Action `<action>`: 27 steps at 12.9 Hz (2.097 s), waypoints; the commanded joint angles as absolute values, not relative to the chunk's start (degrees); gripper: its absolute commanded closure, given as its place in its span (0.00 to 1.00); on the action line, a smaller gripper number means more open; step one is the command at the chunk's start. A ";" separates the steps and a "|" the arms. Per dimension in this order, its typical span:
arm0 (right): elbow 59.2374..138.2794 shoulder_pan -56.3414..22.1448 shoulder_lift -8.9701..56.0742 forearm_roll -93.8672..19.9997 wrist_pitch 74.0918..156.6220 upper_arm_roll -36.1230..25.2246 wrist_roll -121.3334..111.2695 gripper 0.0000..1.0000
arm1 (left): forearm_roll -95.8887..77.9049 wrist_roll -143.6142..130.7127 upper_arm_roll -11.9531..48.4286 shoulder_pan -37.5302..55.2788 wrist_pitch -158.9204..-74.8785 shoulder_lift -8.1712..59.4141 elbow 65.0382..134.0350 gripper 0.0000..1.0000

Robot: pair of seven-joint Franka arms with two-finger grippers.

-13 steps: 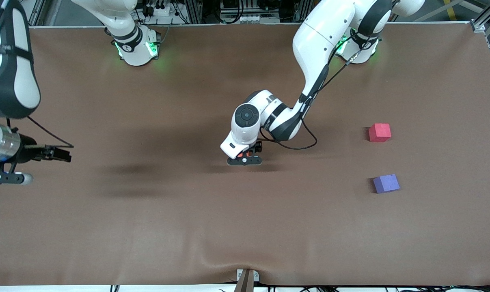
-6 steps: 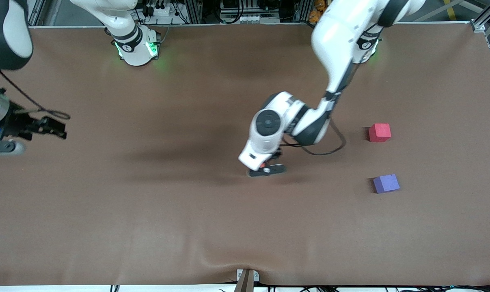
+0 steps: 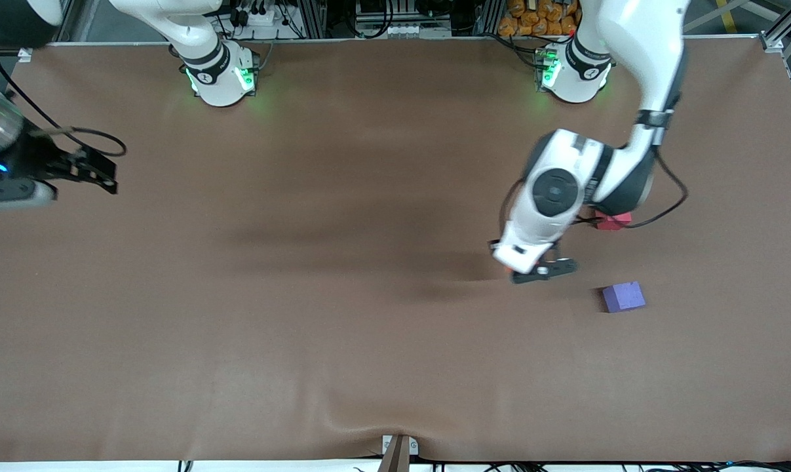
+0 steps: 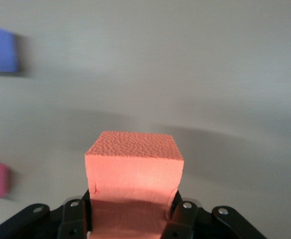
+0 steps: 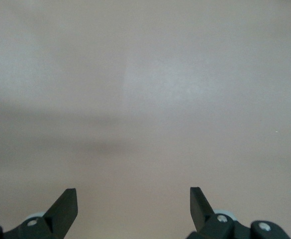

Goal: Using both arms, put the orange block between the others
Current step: 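Carry the orange cube with the left gripper between pink and purple cubes, then lower the orange cube and open the left gripper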

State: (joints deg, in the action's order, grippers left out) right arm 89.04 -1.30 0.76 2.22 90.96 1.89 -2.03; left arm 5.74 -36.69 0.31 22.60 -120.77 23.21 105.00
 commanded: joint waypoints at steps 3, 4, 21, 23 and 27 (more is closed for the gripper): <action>88.95 -1.85 1.14 -0.35 91.84 -3.34 -3.08 0.00 | 7.65 -28.15 2.10 11.10 -128.30 19.25 115.39 1.00; 89.55 -0.89 1.14 -0.61 91.76 -3.34 -2.73 0.00 | 7.56 -24.64 2.28 9.25 -129.54 19.25 116.36 1.00; 89.12 2.11 -2.81 -0.44 84.55 -0.18 -0.18 0.00 | 2.64 3.16 9.23 -11.51 -144.75 22.41 124.54 1.00; 89.12 2.11 -2.81 -0.53 84.29 -0.09 -0.18 0.00 | 2.55 3.08 9.14 -11.51 -144.84 23.11 124.37 1.00; 89.21 2.20 -2.72 -0.53 84.64 -0.26 -0.26 0.00 | 2.46 2.90 9.14 -11.51 -145.99 24.26 124.28 0.98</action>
